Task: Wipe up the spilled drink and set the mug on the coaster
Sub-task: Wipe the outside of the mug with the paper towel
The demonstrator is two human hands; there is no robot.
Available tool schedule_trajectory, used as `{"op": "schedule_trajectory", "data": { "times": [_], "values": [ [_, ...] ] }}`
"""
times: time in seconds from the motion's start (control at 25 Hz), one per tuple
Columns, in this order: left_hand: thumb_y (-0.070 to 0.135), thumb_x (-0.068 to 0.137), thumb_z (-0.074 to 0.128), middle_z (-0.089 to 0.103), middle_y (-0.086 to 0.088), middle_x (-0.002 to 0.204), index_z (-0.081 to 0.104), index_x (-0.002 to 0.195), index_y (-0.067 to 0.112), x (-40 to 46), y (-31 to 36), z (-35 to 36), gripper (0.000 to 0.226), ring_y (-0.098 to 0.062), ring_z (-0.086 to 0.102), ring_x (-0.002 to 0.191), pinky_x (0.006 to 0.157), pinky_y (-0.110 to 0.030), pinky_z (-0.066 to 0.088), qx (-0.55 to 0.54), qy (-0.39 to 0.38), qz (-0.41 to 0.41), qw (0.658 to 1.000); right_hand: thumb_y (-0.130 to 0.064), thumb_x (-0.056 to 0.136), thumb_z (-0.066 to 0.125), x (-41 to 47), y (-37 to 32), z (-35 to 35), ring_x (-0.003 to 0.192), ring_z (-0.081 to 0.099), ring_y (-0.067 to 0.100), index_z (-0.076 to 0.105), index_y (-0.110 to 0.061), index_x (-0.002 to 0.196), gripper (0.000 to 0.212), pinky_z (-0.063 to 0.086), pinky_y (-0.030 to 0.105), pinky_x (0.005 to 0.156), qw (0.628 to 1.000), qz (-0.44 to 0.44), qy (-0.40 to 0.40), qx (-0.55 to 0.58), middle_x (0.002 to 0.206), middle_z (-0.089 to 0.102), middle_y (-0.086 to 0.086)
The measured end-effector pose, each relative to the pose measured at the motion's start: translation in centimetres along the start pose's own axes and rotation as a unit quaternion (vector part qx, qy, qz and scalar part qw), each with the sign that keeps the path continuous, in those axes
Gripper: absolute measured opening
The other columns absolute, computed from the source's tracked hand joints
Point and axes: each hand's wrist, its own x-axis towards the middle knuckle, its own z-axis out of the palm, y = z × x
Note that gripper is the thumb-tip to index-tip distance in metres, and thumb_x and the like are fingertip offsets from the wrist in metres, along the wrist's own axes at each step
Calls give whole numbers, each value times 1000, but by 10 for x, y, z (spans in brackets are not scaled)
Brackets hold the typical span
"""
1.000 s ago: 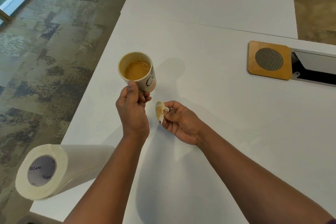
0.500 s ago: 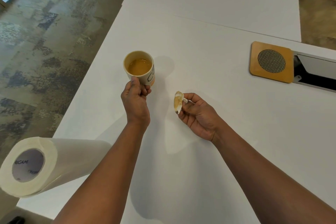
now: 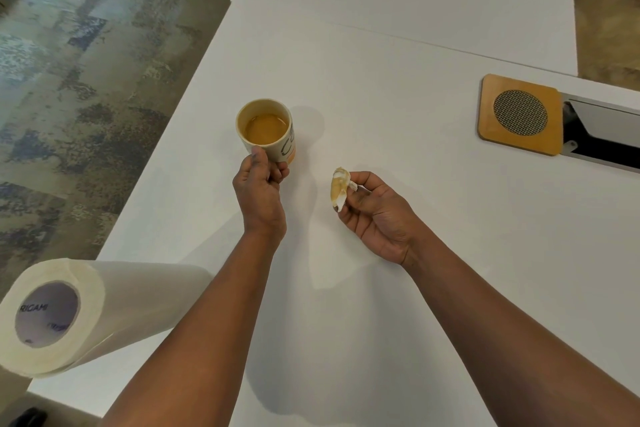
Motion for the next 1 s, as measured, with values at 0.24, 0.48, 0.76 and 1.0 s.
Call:
{"op": "schedule_trajectory", "data": {
  "times": [0.24, 0.48, 0.76, 1.0],
  "values": [
    [26, 102, 37, 58, 0, 77, 52, 72, 16, -2, 0, -10, 35, -22, 54, 86, 79, -35, 48, 86, -26, 22, 996, 6, 97, 53, 1, 3, 7, 85, 64, 19, 65, -11, 99, 20, 58, 24, 73, 1000, 1, 1, 5, 101, 66, 8],
    [33, 108, 40, 72, 0, 104, 68, 89, 25, -10, 5, -14, 35, -15, 60, 92, 79, -33, 53, 183, 1, 41, 982, 5, 97, 53, -3, 3, 16, 85, 64, 19, 64, -10, 103, 19, 58, 24, 73, 1000, 0, -4, 1, 104, 65, 10],
    [37, 102, 55, 65, 12, 99, 73, 98, 13, -4, 7, -22, 29, -19, 65, 93, 87, -43, 60, 240, 36, 74, 967, 5, 97, 53, -8, 5, 21, 85, 63, 19, 63, -9, 104, 19, 58, 24, 72, 1000, -2, -7, -4, 102, 66, 9],
    [45, 94, 65, 67, 12, 106, 69, 103, 28, -7, 10, -21, 20, -23, 68, 100, 90, -44, 60, 237, 77, 54, 967, 5, 97, 54, -9, 11, 26, 84, 63, 19, 63, -9, 104, 18, 58, 23, 69, 1000, 0, 4, 0, 101, 66, 10]
  ]
}}
